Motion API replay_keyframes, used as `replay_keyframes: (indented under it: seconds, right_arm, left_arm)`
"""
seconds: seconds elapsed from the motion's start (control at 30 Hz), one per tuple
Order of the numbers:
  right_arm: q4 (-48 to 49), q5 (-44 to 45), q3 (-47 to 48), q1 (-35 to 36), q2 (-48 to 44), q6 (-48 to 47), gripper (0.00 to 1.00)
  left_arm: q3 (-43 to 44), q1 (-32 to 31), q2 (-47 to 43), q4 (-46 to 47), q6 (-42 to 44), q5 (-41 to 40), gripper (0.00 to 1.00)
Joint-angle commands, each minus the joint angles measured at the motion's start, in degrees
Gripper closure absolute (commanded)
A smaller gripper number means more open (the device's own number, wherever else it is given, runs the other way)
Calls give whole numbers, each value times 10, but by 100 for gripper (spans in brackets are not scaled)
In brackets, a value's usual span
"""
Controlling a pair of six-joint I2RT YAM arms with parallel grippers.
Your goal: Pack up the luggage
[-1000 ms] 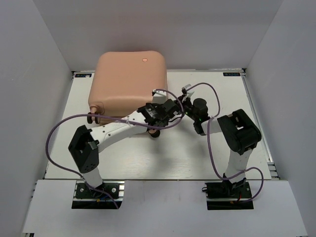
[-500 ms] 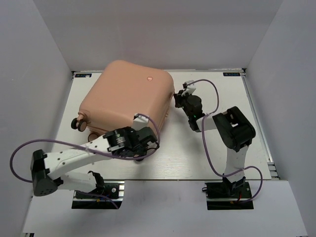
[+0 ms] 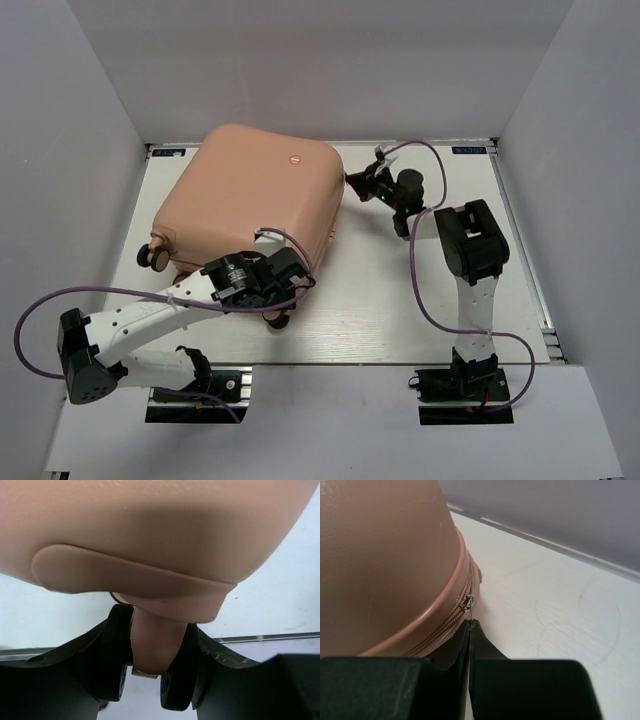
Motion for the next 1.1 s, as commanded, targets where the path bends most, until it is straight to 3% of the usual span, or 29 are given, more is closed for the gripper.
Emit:
replay_keyframes:
  seconds: [0.0, 0.07, 0.1, 0.23, 0.3, 0.4, 0.5, 0.67, 0.93, 1.07]
  right_arm:
    - [5, -247, 78, -30, 27, -3, 100]
    - [6, -260, 68, -25, 25, -10, 100]
    - [6, -238, 49, -20, 9, -18, 100]
    - [-46, -168, 22, -20, -12, -54, 100]
    - [-64, -126, 26, -19, -12, -63, 100]
    - [-93, -88, 38, -17, -7, -71, 100]
    - [-105, -49, 56, -11, 5, -71, 100]
    - [-119, -7, 114, -3, 54, -52, 100]
    - [-120, 131, 319, 17, 173, -3, 100]
    - [-87, 110, 419, 26, 237, 44, 100]
  left_arm:
    - [-34, 107, -41, -312, -118, -47, 100]
    - [-38, 167, -45, -304, -112, -38, 100]
    - [-35, 228, -43, -301, -102, -37, 100]
    - [-9, 296, 18, -280, -41, -45, 100]
    - [38, 313, 45, -360, -74, -111, 100]
    - [64, 341, 84, -361, -66, -123, 100]
    - [77, 351, 82, -350, -74, -125, 100]
    - [47, 315, 38, -298, 12, -102, 100]
    - [-28, 324, -60, -272, 39, -35, 100]
    - [-47, 338, -77, -268, 47, -30, 100]
